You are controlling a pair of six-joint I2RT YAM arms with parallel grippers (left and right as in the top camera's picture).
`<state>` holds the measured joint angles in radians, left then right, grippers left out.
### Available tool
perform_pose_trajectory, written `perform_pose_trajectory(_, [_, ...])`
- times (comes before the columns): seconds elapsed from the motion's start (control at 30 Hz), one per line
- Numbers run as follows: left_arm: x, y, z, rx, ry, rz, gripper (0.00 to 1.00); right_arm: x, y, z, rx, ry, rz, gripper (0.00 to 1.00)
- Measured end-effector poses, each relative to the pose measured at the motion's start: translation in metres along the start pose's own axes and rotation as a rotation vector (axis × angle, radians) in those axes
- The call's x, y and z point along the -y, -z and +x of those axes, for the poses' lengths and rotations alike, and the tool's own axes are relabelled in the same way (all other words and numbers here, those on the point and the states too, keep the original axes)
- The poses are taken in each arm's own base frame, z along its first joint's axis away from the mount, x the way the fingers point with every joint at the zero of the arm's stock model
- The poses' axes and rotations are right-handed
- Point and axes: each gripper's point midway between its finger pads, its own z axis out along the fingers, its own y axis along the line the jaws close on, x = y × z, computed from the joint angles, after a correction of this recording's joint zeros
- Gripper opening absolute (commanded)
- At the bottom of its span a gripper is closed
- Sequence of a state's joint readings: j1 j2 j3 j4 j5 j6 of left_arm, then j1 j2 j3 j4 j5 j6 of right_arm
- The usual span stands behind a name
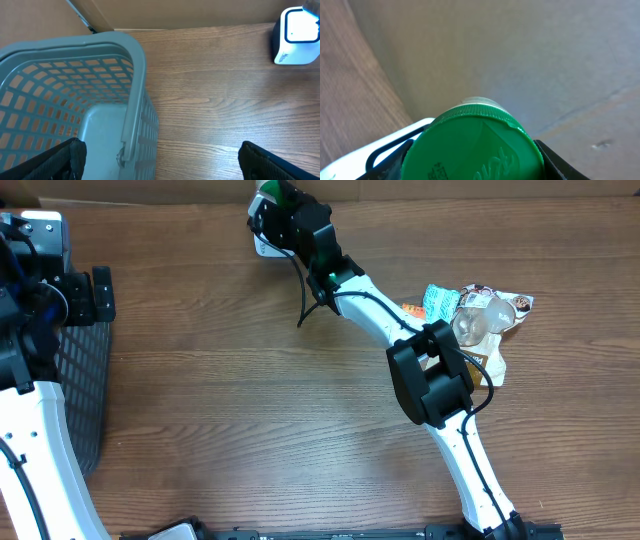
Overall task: Scan the item barcode
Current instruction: 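Hold the green-lidded jar up in front of the scanner, then carry the jar right and lower it onto the table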
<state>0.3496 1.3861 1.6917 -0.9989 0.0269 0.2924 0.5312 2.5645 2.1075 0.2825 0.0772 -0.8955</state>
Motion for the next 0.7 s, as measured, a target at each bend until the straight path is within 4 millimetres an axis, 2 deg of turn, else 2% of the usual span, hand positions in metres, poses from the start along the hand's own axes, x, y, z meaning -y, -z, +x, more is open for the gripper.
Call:
perform_pose_trajectory(0.33, [0.000, 0.000, 0.000, 0.000, 0.000, 0.000, 1.00, 0.017, -0.001, 0.017, -0.015, 0.027, 0.020, 0.37])
perform_pose_trajectory(0.57, [0.000, 0.000, 0.000, 0.000, 0.000, 0.000, 0.99, 0.007, 0.002, 0.026, -0.071, -0.170, -0.041, 0.38])
perform_pose_trajectory(0.7, [0.000, 0.000, 0.000, 0.000, 0.000, 0.000, 0.99, 0.005, 0.020, 0.022, -0.169, -0.315, -0.126, 0.38])
